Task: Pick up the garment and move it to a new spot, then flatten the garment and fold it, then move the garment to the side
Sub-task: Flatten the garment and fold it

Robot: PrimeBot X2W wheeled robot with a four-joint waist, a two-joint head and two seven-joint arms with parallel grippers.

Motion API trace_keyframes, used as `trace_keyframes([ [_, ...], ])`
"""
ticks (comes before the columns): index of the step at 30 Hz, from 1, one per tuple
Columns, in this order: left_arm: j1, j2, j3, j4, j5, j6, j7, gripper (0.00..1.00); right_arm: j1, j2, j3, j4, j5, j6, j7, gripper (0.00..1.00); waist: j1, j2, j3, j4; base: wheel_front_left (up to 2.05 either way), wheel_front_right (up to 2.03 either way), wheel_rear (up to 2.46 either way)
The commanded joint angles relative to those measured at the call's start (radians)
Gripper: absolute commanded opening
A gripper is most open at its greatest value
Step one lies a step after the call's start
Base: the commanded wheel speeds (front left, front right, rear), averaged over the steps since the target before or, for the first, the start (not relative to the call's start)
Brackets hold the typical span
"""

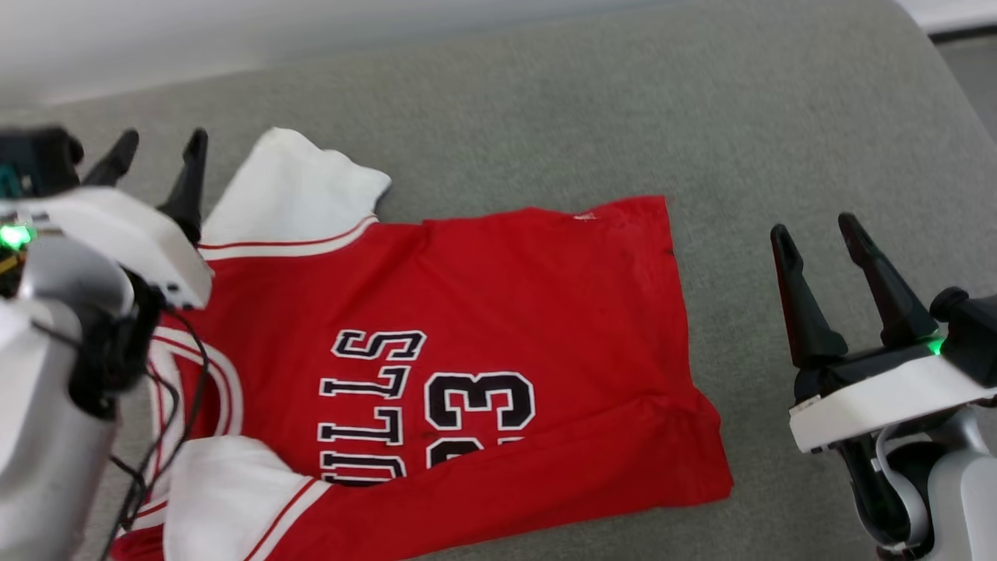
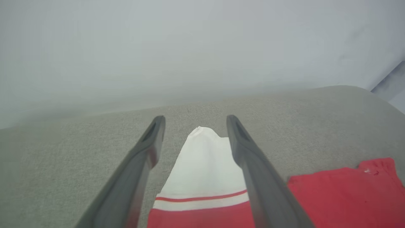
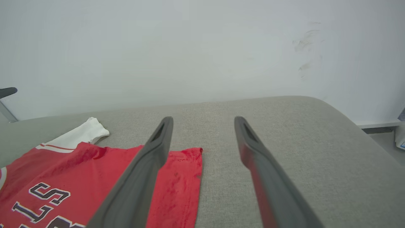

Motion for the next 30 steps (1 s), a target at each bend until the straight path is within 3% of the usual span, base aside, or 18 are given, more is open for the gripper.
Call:
trace_keyframes([
  [1,-0.02,0.008,-0.006,0.013,0.005,-0.008,0.014,1.0,-0.014,0.007,0.001,-0.004,-0.002,0.0,-0.005,1.0,-0.0001,0.0,0.047,-0.039,0.0,0.0,0.0],
  [12,-0.343,0.1,-0.092,0.277,-0.057,-0.154,0.424,1.0,-0.067,0.036,0.04,0.05,0.037,0.0,-0.04,1.0,-0.0001,0.0,0.15,-0.139,0.0,0.0,0.0],
  [20,-0.429,0.152,-0.124,0.366,-0.07,-0.151,0.644,1.0,-0.076,0.048,0.071,0.115,0.077,0.0,-0.083,1.0,-0.0001,0.0,0.209,-0.203,0.0,0.0,0.0],
  [27,-0.406,0.145,-0.154,0.425,-0.084,-0.115,0.757,1.0,-0.092,0.051,0.091,0.172,0.119,0.0,-0.108,1.0,-0.0001,0.0,0.236,-0.227,0.0,0.0,0.0],
  [28,-0.393,0.134,-0.151,0.44,-0.102,-0.104,0.784,0.8,-0.095,0.051,0.093,0.18,0.122,0.0,-0.11,1.0,-0.0001,0.0,0.237,-0.229,0.0,0.0,0.0],
  [30,-0.371,0.124,-0.152,0.456,-0.113,-0.091,0.804,0.15,-0.104,0.051,0.099,0.194,0.128,0.0,-0.111,1.0,-0.0001,0.0,0.235,-0.233,0.0,0.0,0.0],
])
